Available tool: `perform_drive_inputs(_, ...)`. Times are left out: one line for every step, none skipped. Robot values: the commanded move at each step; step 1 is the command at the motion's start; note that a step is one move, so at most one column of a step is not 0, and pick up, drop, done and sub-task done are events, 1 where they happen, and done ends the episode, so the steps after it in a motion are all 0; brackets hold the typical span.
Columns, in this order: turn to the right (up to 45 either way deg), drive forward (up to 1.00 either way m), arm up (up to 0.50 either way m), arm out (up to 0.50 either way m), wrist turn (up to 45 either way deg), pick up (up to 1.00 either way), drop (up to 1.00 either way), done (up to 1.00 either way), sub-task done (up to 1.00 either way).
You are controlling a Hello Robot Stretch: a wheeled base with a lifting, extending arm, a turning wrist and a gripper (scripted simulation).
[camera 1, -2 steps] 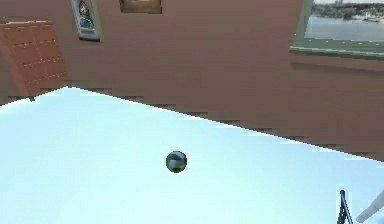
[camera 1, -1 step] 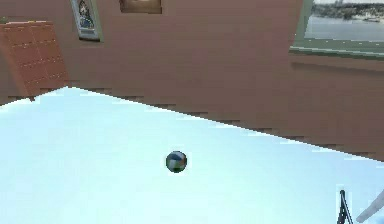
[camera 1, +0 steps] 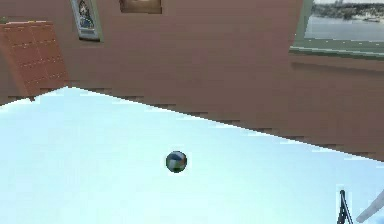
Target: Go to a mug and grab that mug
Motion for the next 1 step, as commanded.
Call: perform_drive_inputs(0.0, 0.00, 0.00, 0.00, 45.0, 0.00, 0.00, 0.00, 0.00)
